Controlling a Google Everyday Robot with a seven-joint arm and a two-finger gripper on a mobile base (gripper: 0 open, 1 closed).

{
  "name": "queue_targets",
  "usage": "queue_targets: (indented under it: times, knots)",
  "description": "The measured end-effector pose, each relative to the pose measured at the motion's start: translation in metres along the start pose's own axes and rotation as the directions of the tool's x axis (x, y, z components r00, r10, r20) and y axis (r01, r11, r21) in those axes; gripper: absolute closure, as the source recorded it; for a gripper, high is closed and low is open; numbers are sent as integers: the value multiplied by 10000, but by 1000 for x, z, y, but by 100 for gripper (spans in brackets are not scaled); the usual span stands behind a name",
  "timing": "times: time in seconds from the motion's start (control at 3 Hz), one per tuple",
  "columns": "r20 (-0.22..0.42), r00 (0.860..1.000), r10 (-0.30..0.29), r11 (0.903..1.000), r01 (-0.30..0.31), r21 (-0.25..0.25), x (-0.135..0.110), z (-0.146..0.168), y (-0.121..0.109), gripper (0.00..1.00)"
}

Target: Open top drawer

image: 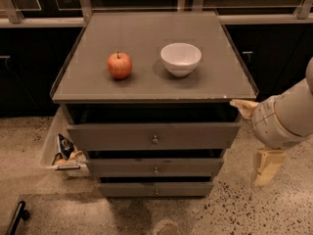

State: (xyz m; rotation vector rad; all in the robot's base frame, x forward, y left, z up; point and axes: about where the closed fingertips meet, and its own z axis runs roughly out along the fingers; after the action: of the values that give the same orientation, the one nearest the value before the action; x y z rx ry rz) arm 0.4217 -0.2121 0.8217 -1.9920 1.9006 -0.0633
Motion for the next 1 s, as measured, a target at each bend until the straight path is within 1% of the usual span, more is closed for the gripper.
queue_targets:
  times: [0.33, 0.67, 1.0]
  knots:
    - [30, 9986, -523, 9986, 523, 33, -1, -1, 0, 0]
    - [106, 9983, -582, 9983, 581, 62, -4, 1, 0, 0]
    - [425, 9966, -699, 9975, 694, 140, -7, 30, -6, 0]
